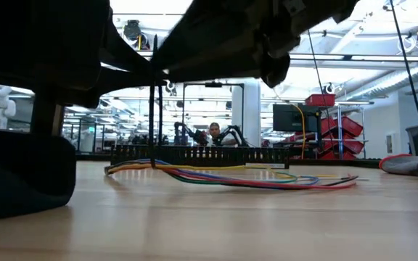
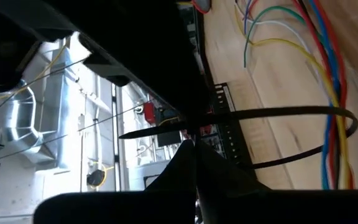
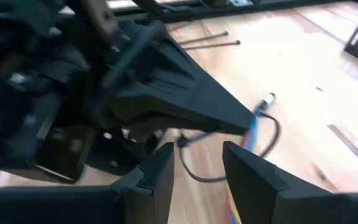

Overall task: Ziptie cables
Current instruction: Wrap the zip tie around the cable wires

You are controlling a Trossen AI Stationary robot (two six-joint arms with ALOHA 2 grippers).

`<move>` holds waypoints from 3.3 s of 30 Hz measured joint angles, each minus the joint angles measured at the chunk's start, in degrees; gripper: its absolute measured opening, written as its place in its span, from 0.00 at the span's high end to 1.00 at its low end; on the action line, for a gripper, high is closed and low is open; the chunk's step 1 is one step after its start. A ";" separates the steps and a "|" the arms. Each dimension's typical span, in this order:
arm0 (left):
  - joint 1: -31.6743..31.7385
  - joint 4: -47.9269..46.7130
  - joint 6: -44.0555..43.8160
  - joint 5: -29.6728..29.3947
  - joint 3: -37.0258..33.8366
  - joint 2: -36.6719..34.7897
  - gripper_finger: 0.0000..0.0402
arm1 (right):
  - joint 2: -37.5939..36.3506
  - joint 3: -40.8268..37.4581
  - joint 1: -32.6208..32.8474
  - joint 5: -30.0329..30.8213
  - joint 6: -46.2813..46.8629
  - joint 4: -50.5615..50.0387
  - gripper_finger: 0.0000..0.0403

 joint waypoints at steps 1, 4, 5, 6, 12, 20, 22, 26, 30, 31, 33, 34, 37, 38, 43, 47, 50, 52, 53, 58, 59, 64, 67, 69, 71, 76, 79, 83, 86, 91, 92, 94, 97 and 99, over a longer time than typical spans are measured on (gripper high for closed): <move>-0.02 0.01 -0.03 0.03 0.00 0.00 1.00 | 0.00 0.00 -0.14 -0.40 -0.46 0.83 0.67; 0.00 0.02 -0.08 0.07 0.00 -0.01 1.00 | 0.00 0.00 -0.27 -1.09 -1.52 2.29 0.67; 0.00 0.00 -0.11 0.07 0.00 -0.01 1.00 | 0.00 0.00 -0.33 -1.09 -2.02 2.55 0.67; -0.02 0.02 -0.11 0.08 0.00 0.01 1.00 | 0.00 0.00 -0.38 -1.08 -2.41 2.85 0.67; -0.02 0.02 -0.11 0.07 0.00 -0.01 1.00 | 0.00 0.00 -0.98 -1.20 -2.53 3.10 0.70; -0.04 0.00 -0.19 0.07 0.00 -0.01 1.00 | 0.00 0.00 -1.38 -4.09 -3.00 3.89 0.92; -0.04 -0.02 -0.70 0.07 0.00 0.01 1.00 | 0.00 0.00 -1.35 -4.02 -3.70 4.32 0.97; -0.04 -0.02 -0.88 0.07 0.02 -0.01 1.00 | 0.00 0.00 -1.36 -4.01 -3.87 4.45 0.99; -0.04 0.00 -0.91 0.07 0.01 0.00 1.00 | 0.00 0.00 -1.33 -3.90 -3.91 4.41 1.00; -0.04 0.00 -0.95 0.07 0.02 -0.01 1.00 | 0.00 0.00 -1.34 -3.89 -4.00 4.39 1.00; -0.04 -0.02 -0.98 0.07 0.02 0.01 1.00 | 0.00 0.00 -1.33 -3.41 -4.03 4.31 1.00; -0.04 -0.02 -1.01 0.07 0.02 -0.01 1.00 | 0.00 0.00 -1.31 -2.59 -4.15 4.29 1.00; 0.04 -0.13 -1.68 0.72 0.02 -0.01 1.00 | -0.04 0.00 -0.90 0.31 -5.59 4.67 1.00; 0.04 -0.26 -2.45 1.25 0.00 -0.01 1.00 | -0.20 0.00 -0.68 1.33 -6.00 4.61 1.00; 0.02 -0.19 -3.88 1.65 0.02 0.00 1.00 | -0.90 0.00 -0.47 5.81 -8.37 4.87 1.00; -0.03 0.00 -4.03 2.15 0.02 -0.01 1.00 | -0.90 0.00 -0.31 6.84 -9.20 5.08 1.00; -0.07 0.64 -3.92 2.45 0.05 0.43 1.00 | -0.90 0.00 -0.37 8.27 -10.07 5.14 1.00; -0.07 0.95 -3.89 2.37 0.09 1.09 1.00 | -0.90 -0.02 -0.34 9.60 -11.46 5.27 1.00; -0.09 1.05 -3.87 2.39 0.13 1.44 1.00 | -0.98 -0.02 -0.33 10.32 -12.04 5.55 1.00; -0.27 1.26 -3.99 2.51 0.24 2.93 1.00 | -1.42 -0.02 -0.52 12.49 -15.69 7.98 1.00; -0.33 1.26 -3.97 2.54 0.24 2.96 1.00 | -1.42 -0.02 -0.63 12.67 -16.42 8.56 1.00; -0.67 3.18 -3.56 2.80 0.12 3.07 1.00 | -1.90 -0.02 -1.53 13.84 -19.32 11.01 1.00; -0.99 3.85 -4.02 3.10 0.11 3.12 1.00 | -1.90 -0.02 -1.94 14.62 -22.56 13.78 1.00; -1.07 4.13 -4.39 3.38 0.11 3.14 1.00 | -1.92 -0.02 -2.22 14.61 -24.12 15.84 1.00; -1.15 4.07 -5.55 3.38 0.11 3.18 1.00 | -1.95 -0.02 -2.50 14.66 -25.13 16.45 1.00; -1.25 4.04 -7.34 4.62 0.11 3.16 1.00 | -1.95 -0.02 -2.54 14.61 -23.88 15.58 1.00; -1.20 4.08 -7.45 4.63 0.11 3.16 1.00 | -1.95 0.00 -2.22 14.74 -21.41 13.33 1.00; -1.03 4.42 -7.08 2.82 0.13 3.16 1.00 | -1.95 0.00 -1.61 14.79 -19.25 11.82 1.00; -0.96 4.14 -9.15 0.66 0.12 3.21 1.00 | -1.95 0.00 -1.48 14.58 -18.88 11.07 1.00; -1.35 3.64 -21.85 6.78 -0.04 1.11 0.97 | -1.97 0.02 -1.30 14.32 -18.30 10.05 1.00; -1.53 3.50 -24.51 8.87 -0.04 0.25 0.95 | -1.97 0.02 -1.27 14.20 -18.08 9.67 1.00; -1.66 3.08 -29.59 13.06 -0.01 -1.21 0.90 | -1.97 0.02 -1.27 13.93 -17.04 8.43 1.00; -1.27 0.56 -35.76 17.07 -0.17 -3.15 0.82 | -1.97 0.02 -1.29 13.91 -14.68 5.75 1.00; -0.92 -3.01 -40.67 18.22 -0.16 -4.38 0.78 | -1.97 0.02 -1.31 13.58 -12.90 4.13 1.00</move>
